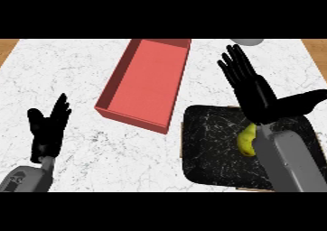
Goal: Pick the pear from the tray and place it in the cardboard box
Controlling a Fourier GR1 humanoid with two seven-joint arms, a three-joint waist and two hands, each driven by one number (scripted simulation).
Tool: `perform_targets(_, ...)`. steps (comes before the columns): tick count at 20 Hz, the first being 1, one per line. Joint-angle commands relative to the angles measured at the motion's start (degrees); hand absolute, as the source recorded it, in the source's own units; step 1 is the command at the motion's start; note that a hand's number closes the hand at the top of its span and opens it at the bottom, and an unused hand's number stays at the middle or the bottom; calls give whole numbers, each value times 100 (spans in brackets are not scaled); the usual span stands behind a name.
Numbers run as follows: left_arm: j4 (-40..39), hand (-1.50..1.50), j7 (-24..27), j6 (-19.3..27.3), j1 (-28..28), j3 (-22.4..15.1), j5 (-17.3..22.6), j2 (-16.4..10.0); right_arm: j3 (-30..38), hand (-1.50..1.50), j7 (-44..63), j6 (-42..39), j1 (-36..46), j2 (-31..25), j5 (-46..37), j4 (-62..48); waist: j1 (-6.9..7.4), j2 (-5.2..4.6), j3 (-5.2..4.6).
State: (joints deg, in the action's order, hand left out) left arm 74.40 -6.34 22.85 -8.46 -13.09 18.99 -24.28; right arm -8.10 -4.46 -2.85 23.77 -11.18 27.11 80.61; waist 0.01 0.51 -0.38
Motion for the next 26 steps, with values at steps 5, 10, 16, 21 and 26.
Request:
perform_targets(5,-24,0,349,170,114,176,-945,-1118,792,-150,759,520,-1101,-770,131,-149,-161,-26,44)
perform_targets(10,-54,0,477,50,297,187,-975,-1270,-536,-150,274,285,-1852,-2321,-2506,-402,-127,-38,29)
perform_targets(16,-109,0,437,-109,164,282,-1111,-1241,764,-150,-1997,-367,-3007,-1588,-914,-666,-72,-45,45)
perform_targets(21,311,0,416,-473,502,490,-976,-1487,821,-150,-1995,-299,-2625,-2401,-1870,-877,76,-40,42)
perform_targets(26,-48,0,403,-202,84,322,-1255,-1087,331,-150,-1269,-947,-2498,-3400,-2555,-577,10,-56,30)
